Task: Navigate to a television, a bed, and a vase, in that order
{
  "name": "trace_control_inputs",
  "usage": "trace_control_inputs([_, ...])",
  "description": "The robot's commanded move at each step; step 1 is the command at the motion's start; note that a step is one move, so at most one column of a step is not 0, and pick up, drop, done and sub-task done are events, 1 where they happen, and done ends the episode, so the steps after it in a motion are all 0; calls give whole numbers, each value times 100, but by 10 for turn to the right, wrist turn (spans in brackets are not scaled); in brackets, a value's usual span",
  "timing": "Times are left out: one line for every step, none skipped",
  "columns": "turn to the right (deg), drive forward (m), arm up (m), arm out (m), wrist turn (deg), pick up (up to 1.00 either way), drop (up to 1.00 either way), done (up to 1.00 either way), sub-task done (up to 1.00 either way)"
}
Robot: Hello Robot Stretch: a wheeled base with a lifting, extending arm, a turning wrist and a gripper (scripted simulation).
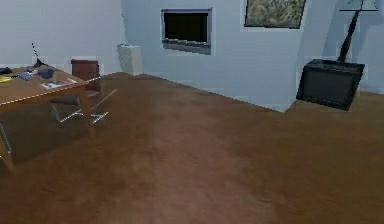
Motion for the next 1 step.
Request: trace_control_inputs([60, 0, 0, 0, 0, 0, 0, 0, 0])
